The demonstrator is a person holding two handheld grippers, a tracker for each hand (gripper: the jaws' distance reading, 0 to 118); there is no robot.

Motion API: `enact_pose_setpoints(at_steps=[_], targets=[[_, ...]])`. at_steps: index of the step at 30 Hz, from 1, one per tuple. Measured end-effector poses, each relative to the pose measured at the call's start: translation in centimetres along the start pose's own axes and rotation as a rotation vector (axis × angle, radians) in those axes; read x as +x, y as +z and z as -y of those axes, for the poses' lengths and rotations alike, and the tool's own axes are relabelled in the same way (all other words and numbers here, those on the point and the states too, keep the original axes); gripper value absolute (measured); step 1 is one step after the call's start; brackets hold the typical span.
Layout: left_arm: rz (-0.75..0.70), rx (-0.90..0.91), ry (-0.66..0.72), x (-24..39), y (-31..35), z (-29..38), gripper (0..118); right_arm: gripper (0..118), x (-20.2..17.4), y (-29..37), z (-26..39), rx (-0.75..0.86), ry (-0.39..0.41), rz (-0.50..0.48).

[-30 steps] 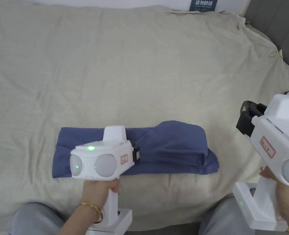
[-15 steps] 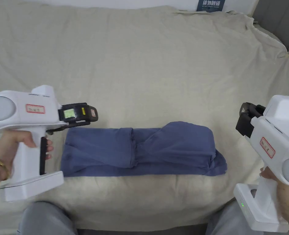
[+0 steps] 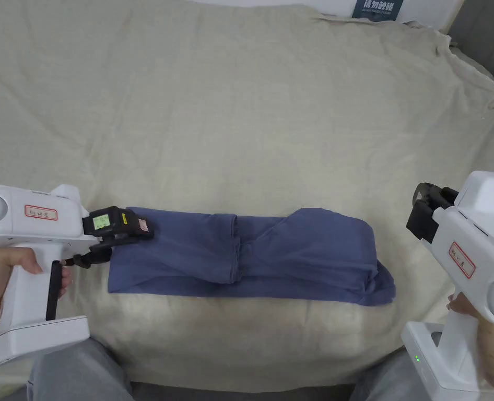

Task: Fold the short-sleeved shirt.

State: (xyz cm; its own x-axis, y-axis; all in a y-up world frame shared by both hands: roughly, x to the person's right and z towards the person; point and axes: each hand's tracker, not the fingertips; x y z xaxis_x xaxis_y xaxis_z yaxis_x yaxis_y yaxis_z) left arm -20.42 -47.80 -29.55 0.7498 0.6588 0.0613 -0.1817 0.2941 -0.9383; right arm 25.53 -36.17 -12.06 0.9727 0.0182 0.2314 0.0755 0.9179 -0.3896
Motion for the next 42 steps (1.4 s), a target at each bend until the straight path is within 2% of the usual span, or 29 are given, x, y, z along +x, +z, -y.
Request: enact_pose_setpoints(at_steps=[4, 5, 7, 8, 10, 13, 20, 22, 26, 29, 32, 39, 42], targets=[[-0.053, 0.001, -0.034, 0.1, -1.2, 0.4, 74, 0, 0.1, 0.3, 0.1, 0.0, 0.005, 0.008], [-0.048, 0.007, -0.027, 0.1, -1.1, 0.5, 65, 0, 0.2, 0.3, 0.1, 0.001, 0.003, 0.012], [-0.08, 0.013, -0.025, 0.0, -1.0, 0.5, 15, 0, 0.3, 0.3, 0.2, -0.002, -0.001, 0.014], [-0.08, 0.011, -0.014, -0.1, -1.3, 0.6, 11, 0, 0.4, 0.2, 0.4, -0.006, -0.005, 0.013], [-0.082, 0.016, 0.023, 0.3, -1.3, 0.8, 9, 0, 0.4, 0.1, 0.6, -0.014, -0.008, 0.011], [-0.15, 0.02, -0.03, 2.1, -1.0, 0.8, 8, 0, 0.2, 0.0, 0.9, -0.024, -0.005, 0.006], [-0.12, 0.081, -0.034, 5.1, 3.3, -0.4, 7, 0, 0.2, 0.0, 0.7, -0.018, -0.014, -0.003], [-0.21, 0.126, -0.076, 5.3, 4.8, -0.7, 7, 0, 0.3, 0.1, 0.5, -0.009, -0.019, -0.006], [-0.419, 0.209, -0.054, 3.8, 8.0, -1.5, 7, 0, 0.5, 0.1, 0.3, 0.002, -0.026, -0.009], [-0.712, 0.265, -0.226, 4.8, 9.4, -1.2, 7, 0, 0.5, -0.1, 0.4, 0.003, -0.034, -0.011], [-0.862, 0.285, -0.405, 7.1, 9.3, -0.2, 7, 0, 0.5, -0.3, 0.6, 0.0, -0.047, -0.017], [-0.802, 0.276, -0.626, 13.6, 6.1, 3.0, 7, 0, 0.4, 0.1, 0.9, 0.007, -0.067, -0.028], [-0.726, 0.248, -0.662, 15.7, 4.6, 4.0, 7, 0, 0.8, 0.6, 1.1, 0.012, -0.068, -0.022]])
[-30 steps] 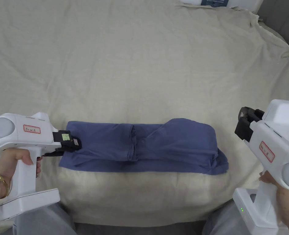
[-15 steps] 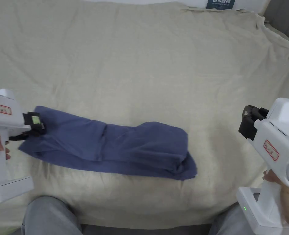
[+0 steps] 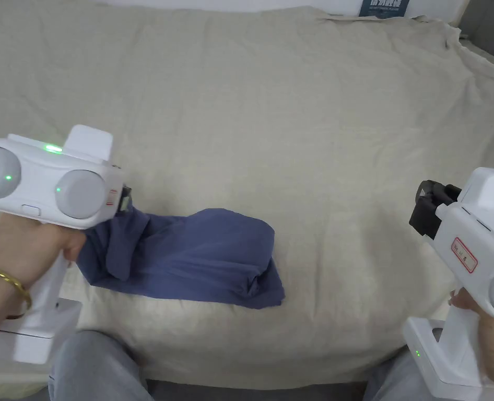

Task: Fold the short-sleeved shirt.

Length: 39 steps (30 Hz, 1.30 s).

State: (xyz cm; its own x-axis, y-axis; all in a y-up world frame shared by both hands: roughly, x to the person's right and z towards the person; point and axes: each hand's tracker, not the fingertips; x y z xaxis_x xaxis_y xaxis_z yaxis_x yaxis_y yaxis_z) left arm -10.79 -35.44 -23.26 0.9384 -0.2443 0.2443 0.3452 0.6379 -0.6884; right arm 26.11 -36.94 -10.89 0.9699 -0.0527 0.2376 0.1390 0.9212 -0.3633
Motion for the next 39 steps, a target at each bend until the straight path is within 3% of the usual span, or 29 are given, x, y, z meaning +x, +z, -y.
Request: enact_pose_setpoints(at_steps=[13, 22, 24, 27, 28, 29, 35, 39], targets=[[0.266, -0.071, -0.088, 11.1, -3.3, -0.7, 7, 0, 2.7, 1.6, 0.0, 0.029, -0.034, 0.053], [0.29, -0.165, -0.111, 16.6, -7.1, 1.5, 10, 0, 3.2, 1.7, 0.1, 0.021, -0.028, 0.075], [0.302, -0.178, -0.108, 17.2, -7.3, 1.7, 28, 0, 3.2, 1.7, 0.2, 0.018, -0.028, 0.077], [0.431, -0.201, -0.039, 17.6, -7.1, 1.7, 87, 0, 3.0, 1.7, 0.2, 0.016, -0.027, 0.076], [0.469, -0.206, -0.024, 17.7, -6.7, 1.5, 99, 0, 3.0, 1.7, 0.2, 0.014, -0.026, 0.074], [0.503, -0.215, -0.013, 17.8, -6.3, 1.2, 103, 0, 2.9, 1.7, 0.2, 0.013, -0.025, 0.072], [0.66, -0.136, 0.173, 14.2, -4.0, -1.5, 103, 0, 2.7, 1.7, 0.0, 0.012, -0.02, 0.067], [0.599, 0.026, 0.329, 10.1, -2.9, -2.5, 103, 0, 2.3, 1.8, 0.0, 0.019, -0.017, 0.064]])
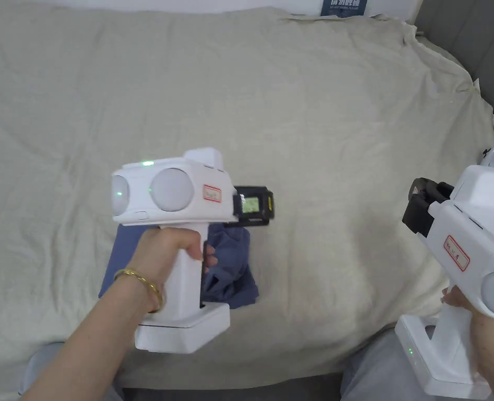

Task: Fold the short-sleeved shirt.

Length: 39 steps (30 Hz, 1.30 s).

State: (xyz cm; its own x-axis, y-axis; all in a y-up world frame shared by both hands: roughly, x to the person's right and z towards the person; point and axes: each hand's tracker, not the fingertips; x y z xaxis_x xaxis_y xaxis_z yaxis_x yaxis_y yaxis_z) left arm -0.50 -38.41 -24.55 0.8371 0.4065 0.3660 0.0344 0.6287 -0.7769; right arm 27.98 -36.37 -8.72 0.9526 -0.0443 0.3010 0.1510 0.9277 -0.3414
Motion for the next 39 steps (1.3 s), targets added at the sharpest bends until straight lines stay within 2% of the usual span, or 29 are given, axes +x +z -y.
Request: enact_pose_setpoints(at_steps=[2, 3, 4, 5, 6, 7, 9, 18, 23, 27, 29, 30, 35, 39], targets=[[-0.077, 0.072, -0.023, -0.7, 0.8, -0.2, 101, 0, -0.3, 0.0, 0.0, 0.001, 0.001, -0.004], [-0.123, 0.108, -0.064, -1.0, 1.1, 0.0, 91, 0, -0.4, 0.1, 0.0, 0.001, 0.002, -0.006], [-0.164, 0.134, -0.097, -1.2, 1.2, 0.3, 77, 0, -0.5, 0.0, 0.1, 0.0, 0.001, -0.012], [-0.208, 0.153, -0.132, -1.1, 1.3, 0.8, 56, 0, -0.6, 0.0, 0.1, 0.0, 0.002, -0.015], [-0.257, 0.175, -0.147, -1.1, 1.1, 1.5, 27, 0, -0.8, 0.0, 0.1, 0.0, 0.005, -0.017], [-0.287, 0.186, -0.165, -1.0, 0.8, 2.3, 14, 0, -0.9, 0.0, 0.2, -0.001, 0.01, -0.018], [-0.253, 0.196, -0.194, -1.3, -0.1, 4.0, 1, 0, -1.0, -0.1, 0.2, -0.004, 0.009, -0.022], [-0.233, 0.086, -0.271, 0.3, -5.7, 11.7, 0, 0, -0.4, 0.4, 0.4, -0.014, 0.03, -0.011], [-0.256, 0.069, -0.414, 2.8, -7.4, 14.2, 0, 0, 0.3, 0.6, 0.7, -0.024, 0.034, -0.001], [-0.214, 0.005, -0.368, 4.1, -8.4, 14.4, 0, 0, 0.3, 0.6, 0.9, -0.029, 0.027, -0.002], [-0.126, -0.058, -0.32, 4.4, -8.5, 13.7, 0, 0, 0.3, 0.7, 0.9, -0.03, 0.015, -0.006], [-0.125, -0.051, -0.302, 4.6, -8.2, 13.1, 0, 0, 0.2, 0.8, 0.8, -0.029, 0.018, -0.009], [0.09, 0.087, -0.101, 3.8, -3.4, 7.5, 0, 0, -0.4, 1.2, 0.1, -0.006, 0.022, -0.027], [0.045, 0.25, -0.08, 1.9, 0.9, 3.1, 0, 0, -1.3, 1.3, -0.7, 0.017, 0.014, -0.052]])
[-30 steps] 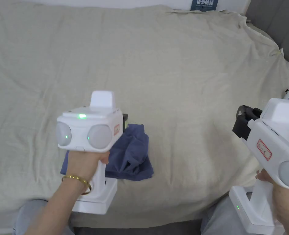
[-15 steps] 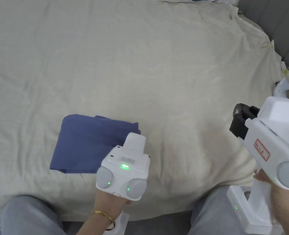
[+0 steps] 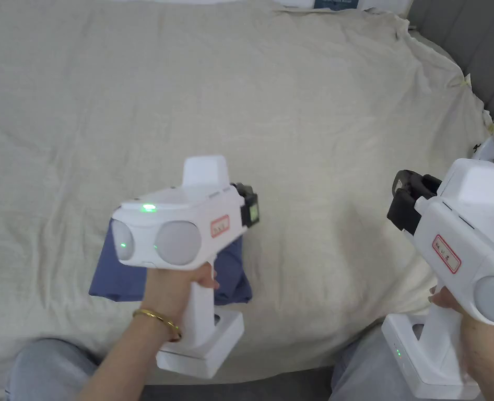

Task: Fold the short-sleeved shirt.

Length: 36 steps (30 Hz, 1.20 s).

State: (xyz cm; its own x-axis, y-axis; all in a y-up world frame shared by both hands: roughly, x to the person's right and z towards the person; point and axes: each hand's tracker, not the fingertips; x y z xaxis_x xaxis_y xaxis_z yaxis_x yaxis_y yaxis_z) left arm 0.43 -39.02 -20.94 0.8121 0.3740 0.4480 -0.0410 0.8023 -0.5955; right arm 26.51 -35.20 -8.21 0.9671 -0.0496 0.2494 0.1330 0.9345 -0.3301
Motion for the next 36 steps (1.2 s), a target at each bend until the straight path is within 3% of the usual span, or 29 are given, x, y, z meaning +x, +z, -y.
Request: enact_pose_setpoints(at_steps=[6, 13, 20, 24, 36], targets=[[-0.245, 0.151, -0.145, -3.8, 3.7, -2.5, 0, 0, -2.5, -0.3, -1.0, 0.032, 0.003, -0.061], [-0.359, 0.163, -0.091, -8.9, 6.9, -2.1, 0, 0, -7.8, -1.7, -0.9, 0.035, 0.006, -0.199], [-0.395, 0.125, -0.073, -11.4, 8.0, -1.3, 0, 0, -15.6, -4.9, 2.0, -0.021, 0.02, -0.32], [-0.4, 0.117, -0.062, -12.5, 7.7, -0.7, 0, 0, -19.1, -6.7, 5.0, -0.065, 0.051, -0.336], [-0.421, 0.074, -0.085, -13.3, 6.7, 0.2, 0, 0, -23.5, -9.6, 14.4, -0.264, 0.142, -0.327]])
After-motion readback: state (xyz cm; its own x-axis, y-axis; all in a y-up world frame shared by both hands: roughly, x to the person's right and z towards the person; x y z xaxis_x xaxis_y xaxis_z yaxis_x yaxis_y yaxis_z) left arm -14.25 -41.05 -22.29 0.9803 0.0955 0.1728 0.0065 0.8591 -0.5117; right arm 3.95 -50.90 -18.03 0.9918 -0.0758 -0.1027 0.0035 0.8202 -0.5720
